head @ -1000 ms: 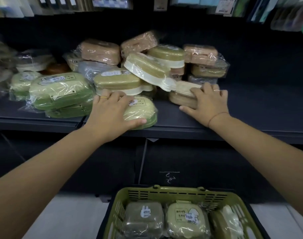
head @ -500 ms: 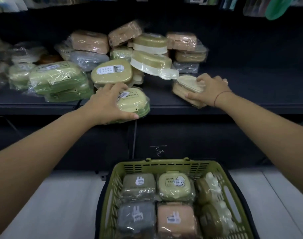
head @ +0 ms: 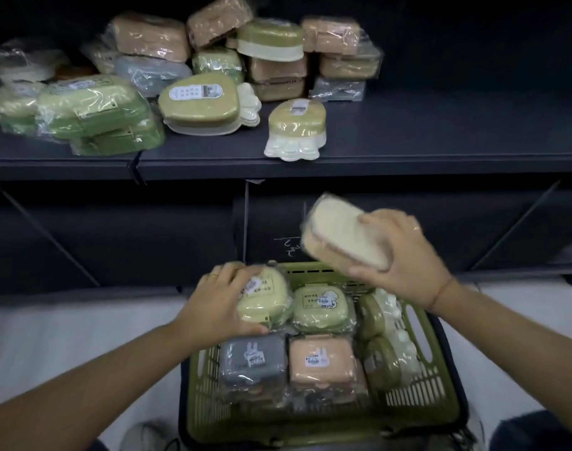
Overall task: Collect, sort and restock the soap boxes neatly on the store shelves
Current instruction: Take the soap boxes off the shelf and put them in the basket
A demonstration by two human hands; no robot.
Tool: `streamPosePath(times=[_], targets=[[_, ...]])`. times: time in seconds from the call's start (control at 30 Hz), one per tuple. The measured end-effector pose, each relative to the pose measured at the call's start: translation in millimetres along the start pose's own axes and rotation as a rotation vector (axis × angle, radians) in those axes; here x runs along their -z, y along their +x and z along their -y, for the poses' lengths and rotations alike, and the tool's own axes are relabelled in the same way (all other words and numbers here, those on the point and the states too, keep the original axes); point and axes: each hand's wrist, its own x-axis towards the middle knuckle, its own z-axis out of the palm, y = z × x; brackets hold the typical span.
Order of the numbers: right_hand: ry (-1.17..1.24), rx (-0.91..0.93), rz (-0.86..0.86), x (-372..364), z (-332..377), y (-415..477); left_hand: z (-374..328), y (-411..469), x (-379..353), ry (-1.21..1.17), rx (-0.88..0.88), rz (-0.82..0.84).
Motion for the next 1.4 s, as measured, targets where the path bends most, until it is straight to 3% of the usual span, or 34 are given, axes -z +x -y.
streamPosePath(times=[0.17,0.3,0.43,0.53,0.6,0.7,0.87,0.93,1.07,1.17,1.3,1.4], targets=[[-0.171,-0.028,0.352,-76.9,-24.9,-28.8,23.3,4.5,-48.6,0.065,0.038,0.079],[-0.123,-0.134,0.355,-107.5,-34.9,-25.0,30.6,15.5,-67.7,0.092,0.069,0.048],[-0.229,-0.279,0.278,-130.3,-27.0,-23.3,40.5,22.1,-83.2,0.174,-0.015,-0.001],[-0.034,-0.5,0.299,-145.6,-14.3,-27.8,47.8,25.0,-91.6,0.135,-0.04,0.006],[0.152,-0.497,0.292,-154.4,-5.5,-28.6,49.8,25.2,-94.9,0.177,-0.038,-0.008],[0.204,-0.473,0.271,-161.1,-1.0,-24.9,50.5,23.1,-95.1,0.204,-0.032,-0.004],[-0.088,-0.444,0.38,-148.2,-3.8,-16.7,47.1,24.2,-84.1,0.249,-0.053,0.014],[-0.119,-0.348,0.301,-128.0,5.9,-6.5,36.2,34.1,-59.5,0.206,-0.108,-0.086],[0.033,-0.014,-0.181,-71.0,40.0,37.5,8.3,77.0,45.4,0.017,-0.203,-0.584],[0.07,0.069,-0.461,-34.3,68.9,87.6,9.6,111.8,125.4,0.053,-0.133,-0.792],[0.114,-0.184,-0.386,-8.5,94.9,167.0,36.0,166.3,188.6,0.183,0.129,-0.608],[0.162,-0.37,-0.301,-7.5,102.2,206.3,53.7,192.5,203.0,0.232,0.208,-0.421]])
